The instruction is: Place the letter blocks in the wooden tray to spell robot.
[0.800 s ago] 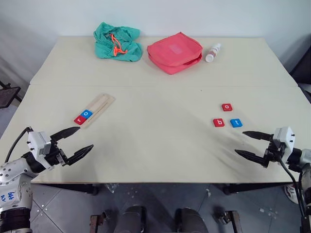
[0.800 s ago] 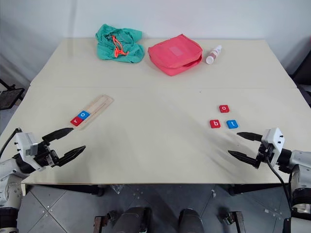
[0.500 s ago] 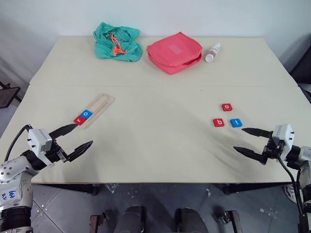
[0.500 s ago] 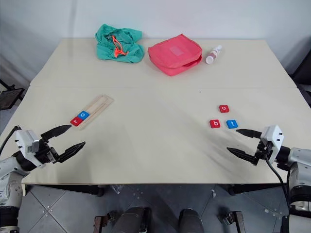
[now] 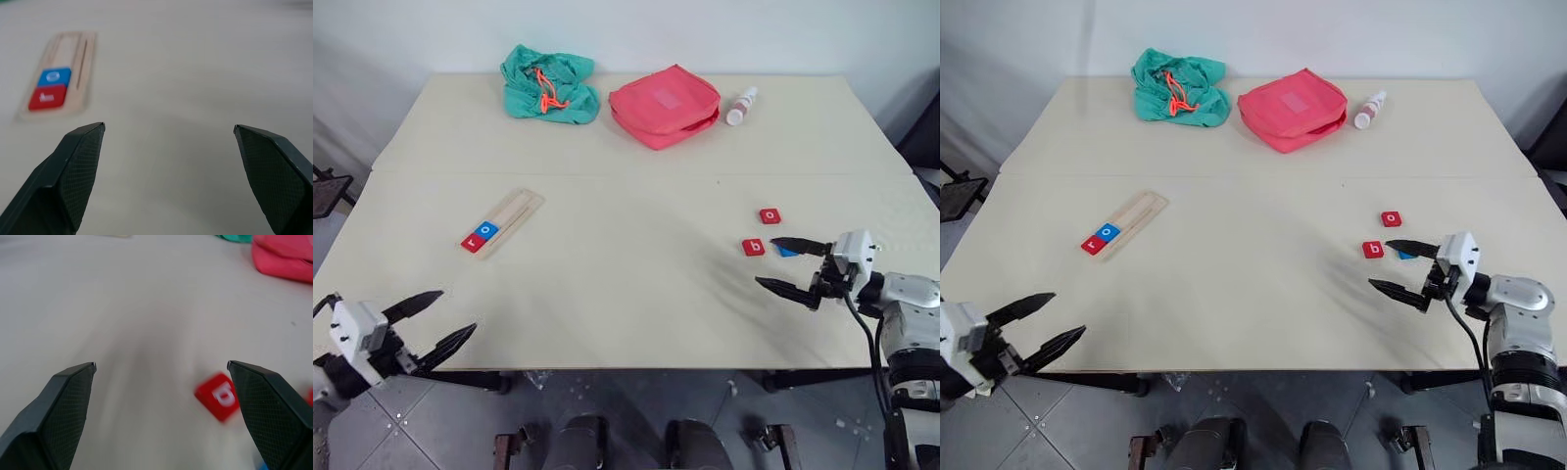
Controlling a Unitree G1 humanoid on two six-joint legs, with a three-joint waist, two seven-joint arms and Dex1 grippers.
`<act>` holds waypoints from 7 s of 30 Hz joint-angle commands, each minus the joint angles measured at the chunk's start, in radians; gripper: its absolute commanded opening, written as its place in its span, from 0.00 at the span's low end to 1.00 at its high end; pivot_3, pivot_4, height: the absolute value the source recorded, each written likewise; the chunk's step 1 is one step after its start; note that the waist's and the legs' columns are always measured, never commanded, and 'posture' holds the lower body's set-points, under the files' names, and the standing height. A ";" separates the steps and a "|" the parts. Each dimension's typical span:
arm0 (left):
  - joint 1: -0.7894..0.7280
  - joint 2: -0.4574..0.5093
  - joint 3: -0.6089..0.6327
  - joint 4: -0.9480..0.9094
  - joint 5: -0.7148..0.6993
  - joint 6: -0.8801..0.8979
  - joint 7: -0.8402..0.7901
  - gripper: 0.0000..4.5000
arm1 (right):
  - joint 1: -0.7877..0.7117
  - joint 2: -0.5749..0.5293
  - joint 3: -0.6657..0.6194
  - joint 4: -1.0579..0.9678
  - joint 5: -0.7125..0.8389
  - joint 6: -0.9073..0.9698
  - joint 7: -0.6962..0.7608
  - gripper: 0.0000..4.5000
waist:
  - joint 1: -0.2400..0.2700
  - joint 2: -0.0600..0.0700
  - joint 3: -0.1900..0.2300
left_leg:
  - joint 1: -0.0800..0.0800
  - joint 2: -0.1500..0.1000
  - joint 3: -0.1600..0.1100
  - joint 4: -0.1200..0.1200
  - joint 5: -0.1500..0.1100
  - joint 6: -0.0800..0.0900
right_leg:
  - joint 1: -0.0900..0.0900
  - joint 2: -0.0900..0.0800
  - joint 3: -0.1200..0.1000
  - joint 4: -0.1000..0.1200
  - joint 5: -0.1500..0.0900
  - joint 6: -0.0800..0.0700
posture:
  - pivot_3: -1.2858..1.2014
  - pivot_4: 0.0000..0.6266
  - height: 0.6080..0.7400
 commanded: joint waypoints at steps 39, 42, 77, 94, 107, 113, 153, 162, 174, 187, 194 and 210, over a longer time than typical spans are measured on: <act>-0.910 0.114 -0.427 0.741 0.368 0.115 0.183 1.00 | 0.269 -0.037 -0.019 -0.696 0.183 0.358 -0.060 1.00 | 0.005 -0.001 0.001 | 0.000 -0.002 -0.001 0.000 -0.001 0.000 | -0.005 0.000 -0.002 0.011 0.000 0.000 | 0.52 0.24 1.00; -0.952 0.113 -0.462 0.801 0.392 0.115 0.169 1.00 | 0.289 -0.043 -0.030 -0.712 0.185 0.359 -0.075 1.00 | 0.005 -0.001 0.001 | 0.000 -0.002 -0.001 0.000 -0.001 0.000 | -0.005 0.000 -0.002 0.011 0.000 0.000 | 0.52 0.24 1.00; -1.047 0.071 -0.539 0.858 0.454 0.188 0.115 1.00 | 0.311 -0.044 -0.033 -0.756 0.174 0.374 -0.153 1.00 | 0.026 -0.002 0.001 | 0.000 -0.003 0.000 0.002 -0.001 0.000 | -0.005 -0.001 -0.002 0.013 0.000 0.000 | 0.52 0.24 1.00; -1.073 0.059 -0.605 0.877 0.508 0.298 0.111 1.00 | 0.308 -0.046 -0.028 -0.760 0.171 0.378 -0.166 1.00 | 0.032 -0.002 0.001 | 0.001 -0.004 -0.002 0.004 0.000 0.000 | -0.002 -0.001 -0.002 0.014 0.000 0.000 | 0.52 0.24 1.00; -1.062 0.048 -0.613 0.878 0.511 0.300 0.108 0.75 | 0.296 -0.046 -0.021 -0.748 0.161 0.378 -0.168 1.00 | 0.031 0.005 -0.003 | 0.003 -0.004 -0.001 0.004 0.000 0.001 | -0.001 -0.001 -0.001 0.014 0.000 0.000 | 0.52 0.24 1.00; -1.018 0.040 -0.572 0.792 0.469 0.139 0.053 0.75 | 0.286 -0.048 -0.024 -0.736 0.156 0.376 -0.165 1.00 | 0.030 0.005 -0.003 | 0.002 -0.004 -0.002 0.004 0.000 0.001 | -0.002 -0.001 -0.001 0.014 0.000 0.000 | 0.52 0.24 1.00; -1.107 -0.250 -0.985 0.346 0.570 0.241 -0.187 0.75 | 0.679 -0.078 -0.295 -0.893 0.187 0.363 -0.235 1.00 | 0.032 -0.003 0.002 | -0.002 -0.003 -0.001 0.004 0.000 0.001 | -0.001 -0.001 -0.003 0.008 0.000 0.000 | 0.52 0.24 1.00; -1.111 -0.276 -0.994 0.315 0.568 0.300 -0.148 0.75 | 0.666 -0.080 -0.282 -0.891 0.186 0.359 -0.248 1.00 | 0.033 -0.003 0.002 | -0.002 -0.003 -0.001 0.004 0.000 0.001 | -0.001 -0.001 -0.003 0.008 0.000 0.000 | 0.52 0.24 1.00; -1.164 -0.302 -0.940 0.314 0.528 0.303 -0.123 0.99 | 0.641 -0.098 -0.292 -0.873 0.181 0.365 -0.249 1.00 | 0.032 -0.003 0.002 | -0.002 -0.003 -0.001 0.004 0.000 0.001 | -0.001 -0.001 -0.003 0.008 0.000 0.000 | 0.52 0.24 1.00; -1.151 -0.231 -0.643 0.354 0.278 0.086 -0.227 0.99 | 0.584 -0.026 -0.254 -0.781 0.088 0.348 -0.441 1.00 | 0.028 -0.003 0.002 | -0.001 -0.003 -0.002 0.004 0.000 0.001 | -0.001 -0.001 -0.004 0.008 0.000 0.000 | 0.52 0.24 1.00; -0.965 -0.187 -0.525 0.327 0.127 -0.049 -0.365 0.99 | 0.640 0.118 -0.265 -0.901 0.062 0.420 -0.686 1.00 | 0.031 -0.002 0.002 | -0.002 -0.003 -0.003 0.002 0.000 0.001 | -0.003 -0.001 -0.004 0.010 0.000 0.000 | 0.52 0.24 1.00; -0.733 -0.188 -0.462 0.580 0.060 -0.363 -0.611 0.99 | 0.712 0.200 -0.175 -1.072 0.055 0.566 -0.857 1.00 | 0.030 -0.001 0.001 | 0.001 -0.003 -0.002 0.004 0.000 0.002 | -0.001 -0.001 0.000 0.010 0.000 0.000 | 0.52 0.24 1.00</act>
